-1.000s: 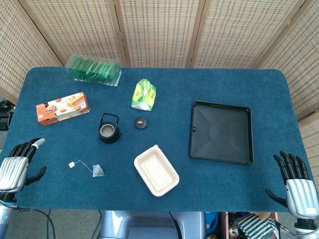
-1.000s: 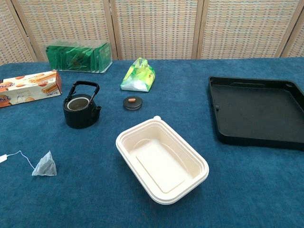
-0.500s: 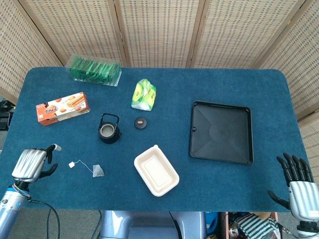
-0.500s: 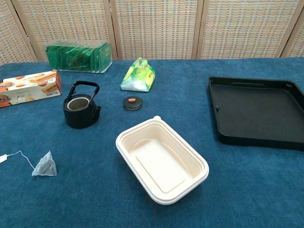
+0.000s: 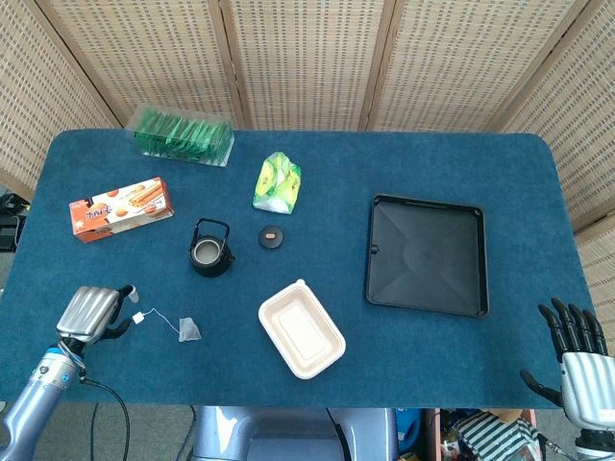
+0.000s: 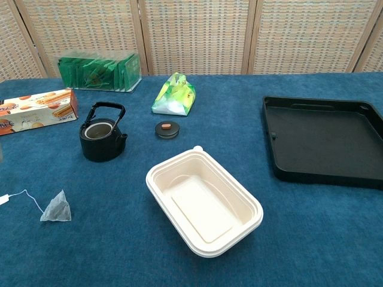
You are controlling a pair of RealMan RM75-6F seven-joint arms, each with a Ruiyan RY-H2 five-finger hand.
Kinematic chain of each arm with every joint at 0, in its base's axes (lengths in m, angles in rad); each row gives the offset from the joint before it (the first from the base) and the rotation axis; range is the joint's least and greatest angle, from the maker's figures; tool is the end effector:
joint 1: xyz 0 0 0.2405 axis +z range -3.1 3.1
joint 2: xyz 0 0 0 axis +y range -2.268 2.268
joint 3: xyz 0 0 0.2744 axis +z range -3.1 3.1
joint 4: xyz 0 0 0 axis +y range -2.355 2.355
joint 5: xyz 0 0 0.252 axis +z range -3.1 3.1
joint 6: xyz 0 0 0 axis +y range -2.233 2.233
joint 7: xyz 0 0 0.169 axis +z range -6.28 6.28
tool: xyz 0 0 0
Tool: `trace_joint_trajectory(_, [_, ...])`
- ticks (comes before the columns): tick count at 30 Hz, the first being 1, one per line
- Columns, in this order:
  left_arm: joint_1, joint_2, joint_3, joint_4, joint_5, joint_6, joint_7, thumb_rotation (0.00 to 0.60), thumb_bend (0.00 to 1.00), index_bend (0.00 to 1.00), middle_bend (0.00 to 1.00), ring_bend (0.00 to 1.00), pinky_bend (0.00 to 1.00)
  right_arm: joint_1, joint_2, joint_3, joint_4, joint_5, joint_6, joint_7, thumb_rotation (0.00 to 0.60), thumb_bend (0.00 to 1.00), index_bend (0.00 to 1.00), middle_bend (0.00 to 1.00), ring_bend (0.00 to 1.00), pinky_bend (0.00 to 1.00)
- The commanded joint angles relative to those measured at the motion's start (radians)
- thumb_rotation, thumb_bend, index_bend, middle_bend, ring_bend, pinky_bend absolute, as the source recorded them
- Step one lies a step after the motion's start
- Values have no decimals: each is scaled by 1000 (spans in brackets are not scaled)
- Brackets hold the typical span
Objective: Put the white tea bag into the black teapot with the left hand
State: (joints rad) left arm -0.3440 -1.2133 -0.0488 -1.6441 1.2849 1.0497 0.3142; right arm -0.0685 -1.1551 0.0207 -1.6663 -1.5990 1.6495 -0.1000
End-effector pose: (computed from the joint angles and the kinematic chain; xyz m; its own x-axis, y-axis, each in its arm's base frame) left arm -0.3127 0.2788 0.0323 0.5420 0.3370 0.7698 0.8389 -0.1623 -0.5196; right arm -0.3313 -0.1510 0.1265 0.4101 0.0737 0.9091 -0.9120 0.0424 0.4080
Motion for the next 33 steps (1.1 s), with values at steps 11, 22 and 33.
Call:
trace_joint_trajectory(11, [-31, -81, 23, 95, -87, -80, 18, 600, 358, 422, 758, 726, 671, -1, -2, 0, -5, 11, -11, -6, 600, 16, 137, 125, 0, 45])
trace_joint_trajectory(22, [-51, -118, 14, 150, -144, -105, 17, 600, 356, 443, 758, 726, 671, 2, -10, 3, -5, 14, -18, -8, 600, 16, 138, 125, 0, 45])
trace_joint_trajectory(33, [-70, -133, 11, 158, -185, -117, 38, 600, 356, 443, 758, 726, 671, -8, -14, 0, -2, 19, -11, -4, 600, 16, 137, 125, 0, 45])
